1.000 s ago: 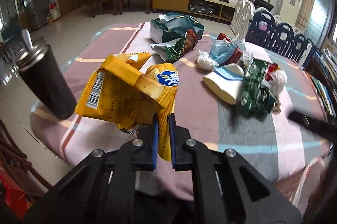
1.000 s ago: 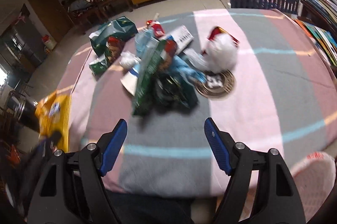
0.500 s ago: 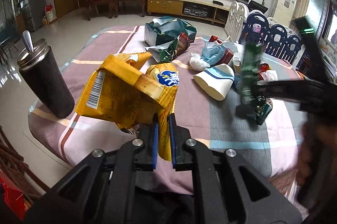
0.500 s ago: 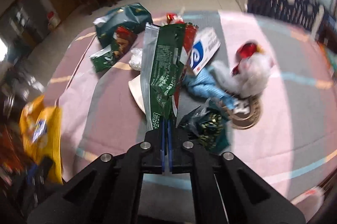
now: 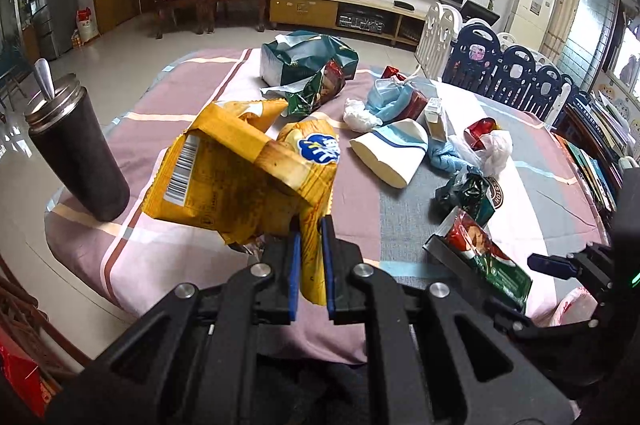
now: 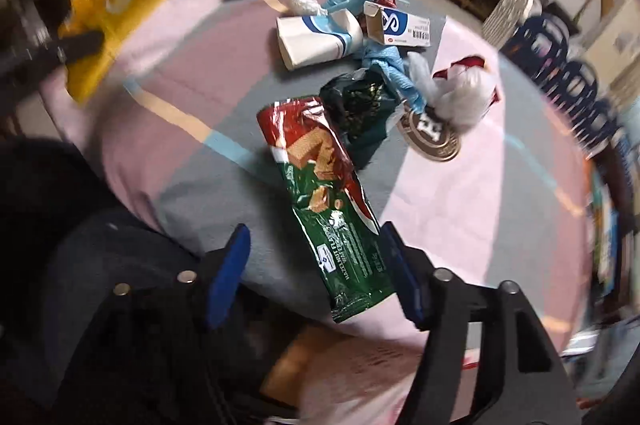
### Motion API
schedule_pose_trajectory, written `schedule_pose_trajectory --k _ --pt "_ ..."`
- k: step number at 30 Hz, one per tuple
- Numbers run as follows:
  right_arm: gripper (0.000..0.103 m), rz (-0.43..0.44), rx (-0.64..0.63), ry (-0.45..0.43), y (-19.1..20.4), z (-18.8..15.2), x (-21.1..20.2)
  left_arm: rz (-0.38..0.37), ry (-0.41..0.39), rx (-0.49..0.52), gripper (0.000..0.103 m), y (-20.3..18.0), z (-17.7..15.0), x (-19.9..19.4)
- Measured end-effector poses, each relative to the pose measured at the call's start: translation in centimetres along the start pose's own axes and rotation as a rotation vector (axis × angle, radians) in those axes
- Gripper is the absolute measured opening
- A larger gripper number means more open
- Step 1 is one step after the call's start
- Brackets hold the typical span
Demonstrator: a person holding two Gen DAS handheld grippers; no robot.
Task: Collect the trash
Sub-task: 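Grasp the green snack bag with the right tool while the left tool holds the yellow bag, then move both bags over the wastebasket and open both tools to drop them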
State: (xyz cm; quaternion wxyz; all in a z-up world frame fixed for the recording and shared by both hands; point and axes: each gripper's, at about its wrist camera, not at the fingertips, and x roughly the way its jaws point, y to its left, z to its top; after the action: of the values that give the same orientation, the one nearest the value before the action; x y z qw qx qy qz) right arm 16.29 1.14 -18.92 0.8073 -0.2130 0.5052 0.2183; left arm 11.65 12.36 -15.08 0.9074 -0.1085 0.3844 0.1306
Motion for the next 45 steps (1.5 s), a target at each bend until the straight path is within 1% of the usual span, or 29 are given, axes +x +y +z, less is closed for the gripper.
schedule_pose_trajectory --k 1,2,3,6,9,13,15,17,18,19,20,21,23,25,28,32,36,40,43,45 --pt "0.069 0.038 0.042 -0.004 -0.8 0.2 -0.1 -0.001 0.005 -0.002 0.011 0.1 0.0 0.1" --pt "0.069 0.052 0.07 -0.006 -1.3 0.2 -0.1 -0.002 0.013 -0.006 0.011 0.1 -0.1 0.3" --pt "0.069 0.058 0.095 -0.008 -2.1 0.3 0.0 -0.003 0.019 -0.01 0.011 0.2 -0.1 0.5" --pt "0.07 0.059 0.128 -0.011 -2.9 0.7 0.5 -0.004 0.019 -0.011 0.011 0.2 -0.1 0.5" --pt "0.07 0.121 0.214 0.006 -4.3 0.9 2.2 -0.007 0.014 -0.008 0.011 0.1 0.0 0.6" --pt "0.07 0.196 0.304 0.062 -4.7 0.3 4.6 -0.011 0.014 -0.001 0.011 -0.1 -0.1 0.6" --pt "0.07 0.216 0.343 0.082 -4.7 0.0 5.5 -0.012 0.013 0.002 0.011 -0.2 -0.1 0.6" --pt "0.069 0.213 0.366 0.052 -4.4 -0.3 5.3 -0.011 0.013 0.003 0.011 -0.3 -0.1 0.5" --pt "0.065 0.217 0.375 0.05 -4.2 -0.4 5.3 -0.012 0.014 0.003 0.011 -0.3 -0.1 0.5" --pt "0.049 0.204 0.374 0.041 -4.0 -0.4 5.2 -0.012 0.014 0.004 0.011 -0.4 -0.1 0.5" --pt "0.037 0.189 0.365 0.039 -3.7 -0.4 5.2 -0.013 0.015 0.006 0.011 -0.5 -0.1 0.5" --pt "0.034 0.176 0.355 0.037 -3.5 -0.4 5.2 -0.014 0.014 0.008 0.011 -0.6 -0.1 0.5" --pt "0.023 0.163 0.341 0.025 -3.1 -0.6 4.8 -0.015 0.01 0.015 0.011 -0.8 -0.1 0.3" --pt "0.018 0.116 0.325 0.009 -2.7 -0.7 4.1 -0.017 0.005 0.025 0.011 -1.2 -0.1 -0.1" --pt "0.018 0.062 0.318 -0.028 -2.5 -1.2 2.5 -0.027 -0.013 0.048 0.011 -1.9 0.0 -0.9" --pt "0.018 0.063 0.347 -0.096 -3.4 -2.4 -0.9 -0.053 -0.051 0.1 0.011 -3.8 -0.2 -2.7" --pt "0.018 0.05 0.389 -0.158 -4.4 -3.7 -4.7 -0.101 -0.07 0.123 0.011 -5.2 -0.2 -4.3" --pt "0.018 0.026 0.439 -0.207 -6.1 -5.4 -8.4 -0.161 -0.105 0.164 0.011 -7.1 -0.4 -6.6" --pt "0.018 -0.01 0.463 -0.234 -7.2 -6.4 -10.6 -0.203 -0.122 0.192 0.011 -8.6 -0.8 -8.0" --pt "0.018 -0.035 0.467 -0.244 -7.4 -7.3 -11.9 -0.219 -0.142 0.222 0.011 -9.7 -1.3 -9.2"
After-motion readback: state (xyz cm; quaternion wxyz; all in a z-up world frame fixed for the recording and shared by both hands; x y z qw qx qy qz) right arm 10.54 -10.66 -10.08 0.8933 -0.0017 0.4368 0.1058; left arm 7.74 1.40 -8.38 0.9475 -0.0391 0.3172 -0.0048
